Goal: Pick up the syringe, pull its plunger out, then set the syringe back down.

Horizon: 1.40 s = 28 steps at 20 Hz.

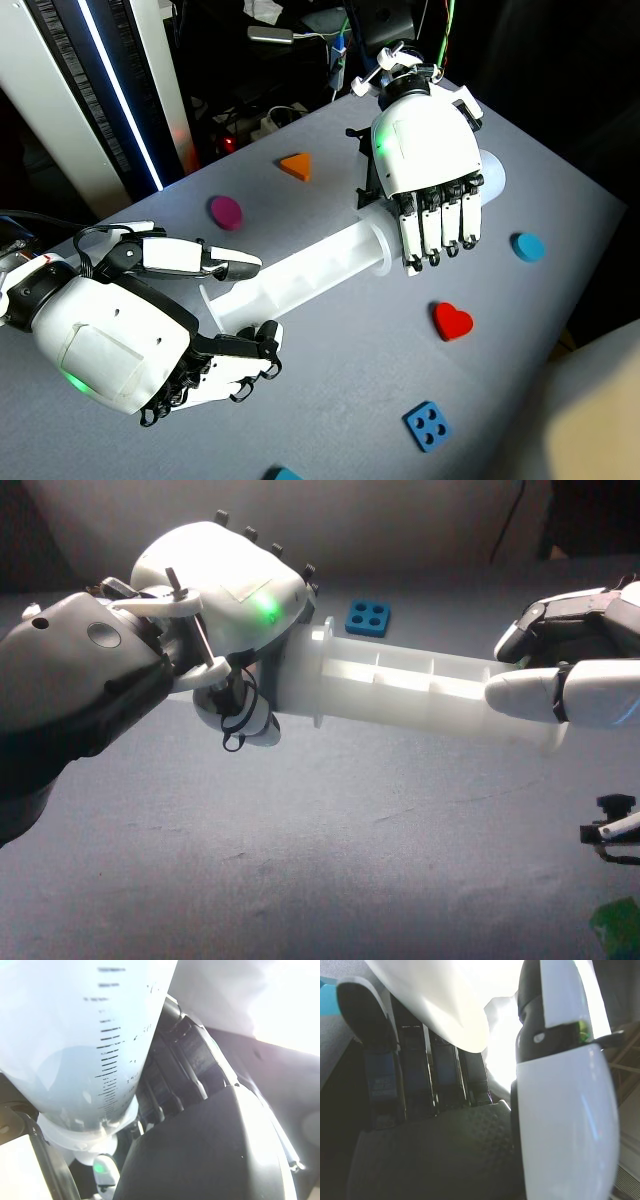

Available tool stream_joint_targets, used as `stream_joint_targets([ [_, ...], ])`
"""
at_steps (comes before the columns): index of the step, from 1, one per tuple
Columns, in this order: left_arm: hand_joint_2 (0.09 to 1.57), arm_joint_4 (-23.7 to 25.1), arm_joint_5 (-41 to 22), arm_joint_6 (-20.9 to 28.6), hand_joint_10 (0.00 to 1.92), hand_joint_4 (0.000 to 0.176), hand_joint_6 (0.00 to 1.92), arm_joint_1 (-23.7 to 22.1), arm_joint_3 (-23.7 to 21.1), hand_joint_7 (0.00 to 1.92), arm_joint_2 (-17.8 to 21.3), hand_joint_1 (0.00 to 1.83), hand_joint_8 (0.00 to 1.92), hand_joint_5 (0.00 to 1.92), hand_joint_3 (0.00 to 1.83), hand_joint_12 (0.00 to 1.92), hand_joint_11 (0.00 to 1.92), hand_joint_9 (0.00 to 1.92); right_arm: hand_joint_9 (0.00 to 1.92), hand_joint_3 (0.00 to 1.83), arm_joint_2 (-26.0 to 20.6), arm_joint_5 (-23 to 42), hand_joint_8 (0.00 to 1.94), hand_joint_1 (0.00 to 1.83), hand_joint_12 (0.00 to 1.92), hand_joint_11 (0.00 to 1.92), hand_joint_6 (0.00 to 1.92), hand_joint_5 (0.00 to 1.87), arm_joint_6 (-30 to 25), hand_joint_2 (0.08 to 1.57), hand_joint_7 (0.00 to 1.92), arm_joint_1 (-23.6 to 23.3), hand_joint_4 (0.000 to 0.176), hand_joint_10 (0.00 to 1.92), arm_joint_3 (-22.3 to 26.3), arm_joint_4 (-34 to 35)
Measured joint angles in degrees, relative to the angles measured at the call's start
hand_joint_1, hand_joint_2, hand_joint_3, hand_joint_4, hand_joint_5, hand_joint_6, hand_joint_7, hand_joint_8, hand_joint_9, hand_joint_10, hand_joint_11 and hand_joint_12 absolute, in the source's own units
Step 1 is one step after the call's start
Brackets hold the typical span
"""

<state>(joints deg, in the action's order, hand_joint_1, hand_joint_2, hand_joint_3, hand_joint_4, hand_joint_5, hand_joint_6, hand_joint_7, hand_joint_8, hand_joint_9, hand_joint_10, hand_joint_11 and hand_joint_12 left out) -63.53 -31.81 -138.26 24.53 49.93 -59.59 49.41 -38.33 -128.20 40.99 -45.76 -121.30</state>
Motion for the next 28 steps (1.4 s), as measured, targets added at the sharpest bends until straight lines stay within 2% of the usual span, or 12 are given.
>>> stream_joint_targets([
  [2,1.09,0.04,-0.48,0.07,1.06,0.000,0.70,0.00,-0.02,0.99,0.00,1.50,1.01,0.96,0.00,1.49,0.83,0.96,0.53,0.00,0.00,-0.70,0.19,0.85,1.27,0.29,0.11,0.51,1.86,1.22,0.65,0.07,0.000,0.43,-0.39,1.42],
  [4,1.08,-0.33,-1.84,-0.13,1.01,0.000,0.66,0.02,-0.02,0.99,0.57,1.50,0.99,0.97,0.00,1.48,0.86,0.99,0.44,0.00,-0.42,-2.05,0.02,0.73,1.18,0.08,0.01,0.41,2.03,1.17,0.52,0.42,0.000,0.12,-0.83,3.06],
  [5,1.08,-0.28,-2.38,-0.28,1.00,0.000,0.68,0.02,0.00,0.99,0.59,1.50,0.98,0.98,0.00,1.46,0.88,1.00,0.38,0.00,-0.59,-2.51,0.00,0.68,1.15,0.02,0.00,0.33,2.10,1.13,0.41,0.42,0.000,0.05,-0.83,3.06],
  [9,1.09,-0.37,-2.45,-0.24,1.07,0.000,0.70,0.11,-0.02,0.99,0.59,1.50,1.01,0.97,0.00,1.50,0.84,0.92,0.11,0.00,-0.46,-2.78,0.00,0.42,0.55,0.00,0.00,0.08,2.08,1.03,0.13,0.42,0.000,0.00,-0.98,2.99],
  [10,1.09,-1.40,-2.56,-0.13,1.07,0.000,0.74,0.20,-0.02,1.01,0.57,1.50,0.97,0.96,0.00,1.49,0.85,0.93,0.01,0.00,-0.46,-2.78,0.00,0.26,0.22,0.00,0.00,0.00,2.10,0.99,0.02,0.42,0.000,0.00,-0.98,2.97],
  [11,1.09,-1.86,-3.04,0.33,1.07,0.000,0.74,0.81,-0.02,1.01,0.50,1.50,0.97,0.96,0.00,1.49,0.85,0.93,0.01,0.00,-0.46,-2.78,0.00,0.26,0.22,0.00,0.00,0.00,2.08,0.99,0.02,0.42,0.000,0.00,-0.98,2.99],
  [13,1.11,-3.10,-3.50,0.28,1.11,0.000,0.86,1.77,0.00,0.97,0.15,1.49,0.98,0.88,0.00,1.52,0.83,0.94,0.00,0.00,-0.46,-2.84,0.00,0.12,0.05,0.00,0.00,0.00,2.08,0.97,0.00,0.42,0.000,0.00,-0.96,2.97],
  [15,1.10,-2.93,-4.22,1.86,1.09,0.000,0.82,2.73,0.28,0.98,-1.09,1.49,0.97,0.94,0.00,1.52,0.82,0.93,0.00,0.00,-0.48,-3.74,0.00,0.08,0.05,0.01,0.00,0.00,1.99,0.93,0.00,0.42,0.000,0.00,-0.50,0.37],
  [17,1.08,-2.58,-5.07,2.84,1.02,0.000,0.66,3.65,0.28,1.01,-2.95,1.50,0.95,1.01,0.00,1.53,0.81,0.99,0.00,0.00,-0.66,-5.55,0.00,0.03,0.21,0.00,0.00,0.00,1.33,0.92,0.00,0.42,0.000,0.00,0.90,-3.76],
  [22,1.09,-3.30,-6.10,5.01,1.00,0.000,0.74,6.49,1.29,0.98,-6.08,1.50,1.00,0.94,0.00,1.52,0.83,1.00,0.00,0.00,-1.31,-6.32,0.00,0.03,0.22,0.00,0.00,0.00,7.19,0.92,0.00,0.85,0.000,0.00,3.08,-8.17],
  [26,1.09,-2.97,-7.34,5.86,1.02,0.000,0.76,7.69,4.35,0.98,-8.55,1.50,1.01,0.93,0.00,1.51,0.84,0.98,0.00,0.01,-1.27,-4.68,0.00,0.01,0.26,0.00,0.00,0.00,16.98,0.94,0.00,1.09,0.000,0.00,4.33,-10.93],
  [28,1.09,-2.99,-6.97,6.38,1.03,0.000,0.72,8.22,5.40,0.98,-9.33,1.50,0.99,0.95,0.00,1.51,0.87,0.98,0.00,0.01,-1.22,-4.72,0.00,0.00,0.26,0.00,0.00,0.00,24.28,0.95,0.00,1.07,0.000,0.00,5.90,-11.30],
])
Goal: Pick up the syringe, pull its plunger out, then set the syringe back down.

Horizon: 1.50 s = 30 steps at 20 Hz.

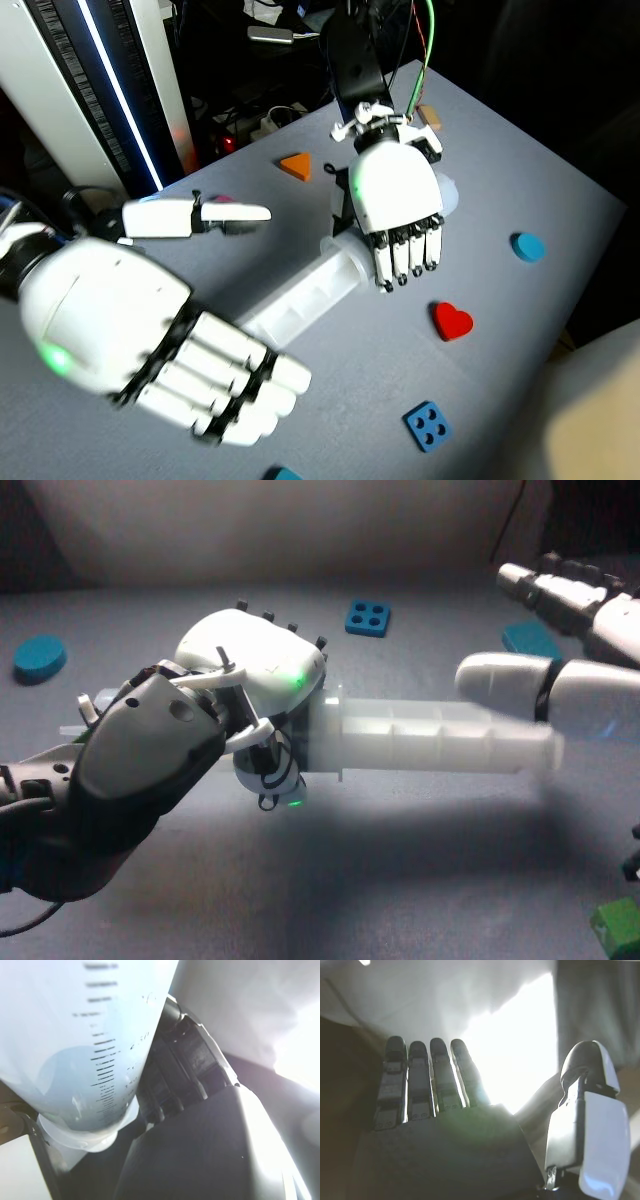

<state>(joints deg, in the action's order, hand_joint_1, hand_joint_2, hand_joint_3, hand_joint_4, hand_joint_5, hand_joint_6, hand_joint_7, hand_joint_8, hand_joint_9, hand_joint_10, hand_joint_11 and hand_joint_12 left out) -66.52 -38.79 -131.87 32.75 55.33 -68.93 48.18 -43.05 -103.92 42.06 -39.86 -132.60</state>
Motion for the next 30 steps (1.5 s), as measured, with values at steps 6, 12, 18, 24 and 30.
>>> stream_joint_targets([
  [6,1.09,-0.11,-0.07,2.54,1.01,0.000,0.76,3.06,2.05,0.98,-0.96,1.50,0.99,0.91,0.00,1.50,0.86,1.00,0.00,0.01,0.85,-4.33,0.00,0.00,0.26,0.00,0.00,0.00,5.66,0.96,0.00,0.00,0.000,0.00,2.69,-0.24],
  [12,1.10,0.17,0.11,2.91,1.01,0.000,0.78,3.63,3.06,1.00,-1.44,1.50,0.99,0.90,0.00,1.53,0.82,0.98,0.00,0.01,2.32,-5.88,0.00,0.00,0.31,0.00,0.00,0.00,5.40,0.96,0.00,1.09,0.000,0.00,1.75,0.37],
  [18,1.12,0.46,0.20,2.86,1.21,0.000,0.93,3.63,3.13,0.99,-1.70,1.38,0.99,0.87,0.00,1.03,0.90,0.94,0.00,0.00,3.45,-6.73,0.00,0.01,0.34,0.00,0.00,0.00,5.09,0.97,0.00,1.01,0.000,0.00,1.88,-1.68],
  [24,1.06,0.50,0.28,2.73,0.02,0.000,0.01,3.61,3.10,0.68,-2.03,0.74,0.00,0.69,0.00,0.74,0.50,0.71,0.00,0.00,3.45,-6.84,0.00,0.02,0.28,0.00,0.00,0.00,5.07,0.97,0.01,1.07,0.000,0.00,1.88,-1.90],
  [30,0.94,0.92,-0.15,2.75,0.00,0.020,0.00,3.58,3.06,0.13,-2.03,0.43,0.00,0.23,0.00,0.75,0.01,0.19,0.01,0.00,3.45,-7.02,0.00,0.08,0.27,0.00,0.00,0.00,5.01,0.96,0.01,1.11,0.000,0.00,1.86,-2.03],
])
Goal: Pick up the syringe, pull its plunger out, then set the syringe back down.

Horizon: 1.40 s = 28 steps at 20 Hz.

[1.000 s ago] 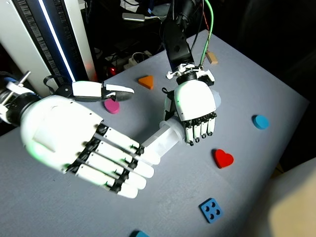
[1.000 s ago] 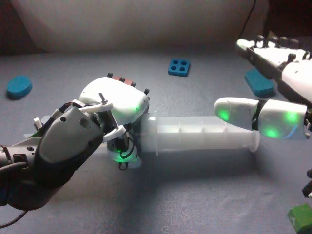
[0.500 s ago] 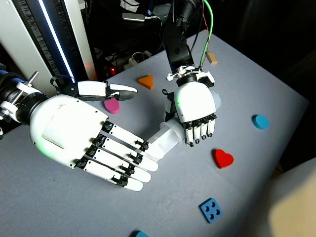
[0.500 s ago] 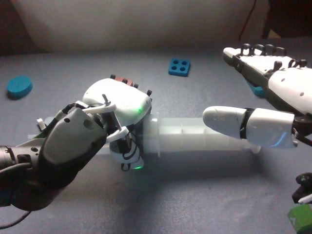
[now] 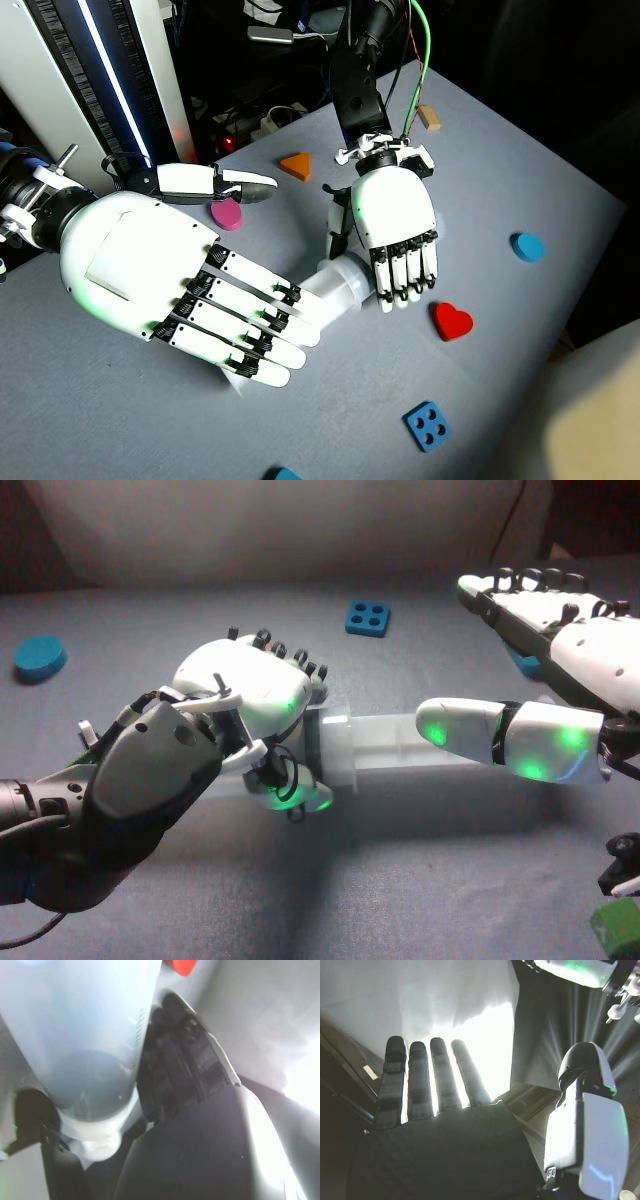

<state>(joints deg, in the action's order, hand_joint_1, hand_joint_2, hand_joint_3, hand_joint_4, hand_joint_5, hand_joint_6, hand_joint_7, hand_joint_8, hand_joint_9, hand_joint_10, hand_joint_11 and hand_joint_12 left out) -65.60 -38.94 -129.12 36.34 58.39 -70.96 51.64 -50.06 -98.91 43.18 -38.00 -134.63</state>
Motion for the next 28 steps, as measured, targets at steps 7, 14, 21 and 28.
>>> stream_joint_targets([
  [7,0.93,-0.04,0.28,-0.02,0.00,0.028,0.00,-0.35,-1.01,0.10,0.15,0.30,0.00,0.15,0.00,0.71,0.00,0.16,0.00,0.00,0.00,-0.20,0.00,0.08,0.25,0.00,0.00,0.00,-0.09,0.96,0.00,0.35,0.000,0.00,0.02,-0.07],
  [14,0.90,-0.39,0.79,-0.46,0.01,0.024,0.01,-4.07,-2.95,0.12,5.38,0.39,0.00,0.18,0.00,0.72,0.00,0.18,0.00,0.00,0.04,-0.37,0.00,0.09,0.25,0.00,0.00,0.00,-0.09,0.96,0.01,0.35,0.000,0.00,0.00,-0.04],
  [21,1.09,-11.21,-6.23,-7.10,0.11,0.005,0.01,-9.60,-9.14,0.65,9.62,0.44,0.05,0.47,0.00,0.97,0.44,0.82,0.61,0.00,0.11,-0.63,0.27,0.20,1.41,0.45,0.07,0.57,-0.20,1.13,0.70,0.33,0.000,0.63,0.02,-0.17],
  [28,1.16,-11.15,-22.93,5.16,1.91,0.000,1.89,-5.84,-14.82,0.98,9.62,0.72,1.91,0.90,0.00,1.91,1.09,1.06,1.44,0.01,0.11,-1.18,1.94,0.62,1.92,1.76,1.92,0.88,-0.28,1.23,1.14,0.26,0.000,1.92,0.02,-0.15],
])
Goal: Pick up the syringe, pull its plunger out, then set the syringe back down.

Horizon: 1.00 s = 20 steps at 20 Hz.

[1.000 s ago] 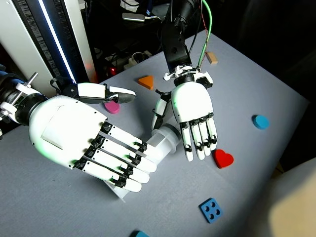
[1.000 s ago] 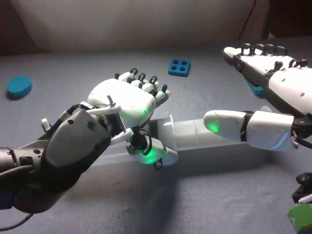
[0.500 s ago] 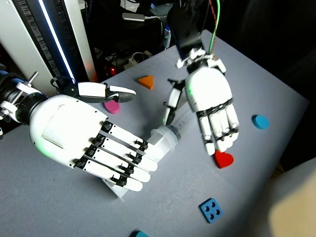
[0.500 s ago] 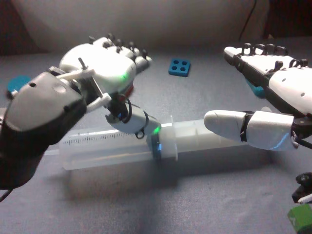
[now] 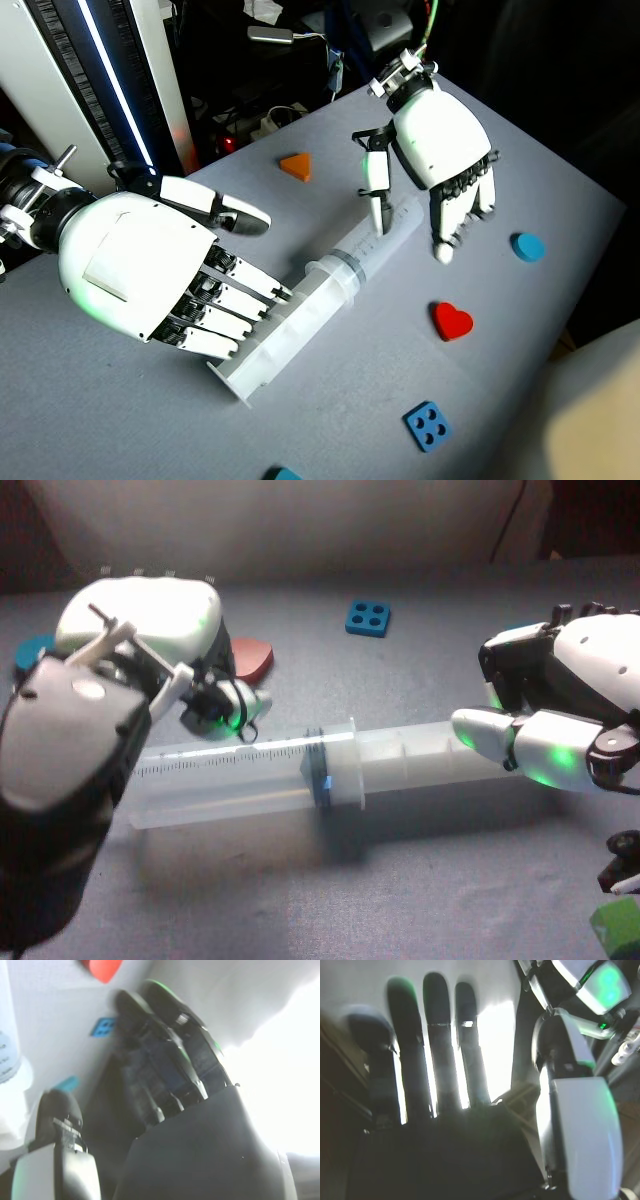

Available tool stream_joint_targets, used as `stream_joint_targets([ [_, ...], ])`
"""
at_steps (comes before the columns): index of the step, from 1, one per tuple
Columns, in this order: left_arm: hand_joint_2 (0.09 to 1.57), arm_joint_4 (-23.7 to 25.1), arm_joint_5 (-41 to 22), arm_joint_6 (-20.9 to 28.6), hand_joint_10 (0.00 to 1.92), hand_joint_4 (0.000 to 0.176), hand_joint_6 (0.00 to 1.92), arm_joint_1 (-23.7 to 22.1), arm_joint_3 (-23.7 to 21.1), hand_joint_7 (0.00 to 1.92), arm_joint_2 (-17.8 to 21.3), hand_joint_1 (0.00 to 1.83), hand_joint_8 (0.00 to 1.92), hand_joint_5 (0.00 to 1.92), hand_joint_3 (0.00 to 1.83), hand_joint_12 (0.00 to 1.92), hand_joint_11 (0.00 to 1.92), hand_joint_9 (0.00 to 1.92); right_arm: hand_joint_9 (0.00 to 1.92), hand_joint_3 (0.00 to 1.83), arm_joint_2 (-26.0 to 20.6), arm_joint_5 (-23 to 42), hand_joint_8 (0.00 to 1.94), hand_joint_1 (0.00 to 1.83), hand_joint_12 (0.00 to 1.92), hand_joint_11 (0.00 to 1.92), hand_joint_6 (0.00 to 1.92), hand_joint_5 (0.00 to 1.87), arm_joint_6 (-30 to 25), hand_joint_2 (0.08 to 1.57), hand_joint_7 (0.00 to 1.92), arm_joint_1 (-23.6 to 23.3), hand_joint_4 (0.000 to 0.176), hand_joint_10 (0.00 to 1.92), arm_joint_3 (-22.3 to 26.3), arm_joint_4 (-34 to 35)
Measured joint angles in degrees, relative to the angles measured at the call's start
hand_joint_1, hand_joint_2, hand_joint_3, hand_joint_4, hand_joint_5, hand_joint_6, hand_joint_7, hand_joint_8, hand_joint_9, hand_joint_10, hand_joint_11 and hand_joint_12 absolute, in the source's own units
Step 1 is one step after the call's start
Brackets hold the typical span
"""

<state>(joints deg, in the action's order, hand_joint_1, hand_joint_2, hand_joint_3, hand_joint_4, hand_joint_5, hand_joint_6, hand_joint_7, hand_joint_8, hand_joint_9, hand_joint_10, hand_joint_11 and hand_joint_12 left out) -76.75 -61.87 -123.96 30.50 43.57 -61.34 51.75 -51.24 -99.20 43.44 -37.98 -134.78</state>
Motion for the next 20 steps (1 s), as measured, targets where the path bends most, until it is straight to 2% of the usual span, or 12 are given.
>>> stream_joint_targets([
  [2,1.23,0.46,-1.27,0.66,1.92,0.000,1.92,0.46,-0.81,1.20,0.00,0.63,1.92,1.13,0.01,1.92,1.30,1.25,1.70,0.01,0.00,-0.09,1.94,0.59,1.92,1.91,1.92,1.12,0.00,1.29,1.42,-0.11,0.000,1.92,0.00,0.02],
  [3,1.28,1.03,-1.68,0.70,1.92,0.000,1.92,0.46,-1.07,1.33,0.00,0.56,1.92,1.25,0.00,1.92,1.42,1.37,1.75,0.00,0.00,-0.24,1.94,0.56,1.92,1.92,1.92,1.25,-0.07,1.36,1.51,-0.11,0.008,1.92,-0.02,0.00],
  [4,1.32,1.40,-2.19,0.72,1.92,0.000,1.92,0.44,-1.33,1.39,-0.02,0.52,1.92,1.31,0.00,1.92,1.51,1.44,1.77,0.00,0.00,-0.28,1.94,0.53,1.92,1.92,1.92,1.34,-0.07,1.40,1.56,-0.11,0.142,1.92,0.00,-0.07],
  [5,1.35,1.40,-2.51,0.72,1.92,0.089,1.92,0.39,-1.33,1.43,-0.35,0.50,1.92,1.34,0.00,1.92,1.58,1.47,1.76,0.01,0.00,-0.31,1.94,0.50,1.92,1.92,1.92,1.38,-0.07,1.44,1.57,-0.11,0.169,1.92,-0.02,0.02],
  [6,1.38,1.14,-2.47,0.81,1.92,0.159,1.92,0.37,-1.46,1.45,-0.35,0.50,1.92,1.36,0.00,1.92,1.61,1.49,1.76,0.02,0.00,-0.31,1.94,0.49,1.92,1.92,1.92,1.38,-0.09,1.48,1.57,-0.15,0.175,1.92,0.00,-0.02],
  [7,1.39,0.96,-2.36,0.83,1.92,0.173,1.92,0.17,-1.49,1.44,-0.35,0.52,1.92,1.36,0.00,1.92,1.61,1.49,1.76,0.02,0.00,-0.31,1.94,0.49,1.92,1.92,1.92,1.38,-0.13,1.50,1.57,-0.15,0.176,1.92,0.00,-0.07],
  [10,1.41,1.51,-2.29,0.81,1.92,0.176,1.92,-0.48,-1.42,1.44,-0.35,0.58,1.92,1.35,0.00,1.92,1.59,1.49,1.73,0.01,0.00,-0.46,1.94,0.51,1.92,1.91,1.92,1.36,-0.13,1.51,1.55,-0.15,0.176,1.92,-0.02,-0.07],
  [20,1.41,1.16,-0.57,0.81,1.92,0.176,1.92,-1.11,-0.98,1.47,-0.33,0.61,1.92,1.35,0.00,1.92,1.60,1.53,1.73,0.01,0.00,-0.50,1.94,0.51,1.92,1.90,1.92,1.31,-0.15,1.52,1.53,-0.15,0.176,1.92,0.00,-0.04],
])
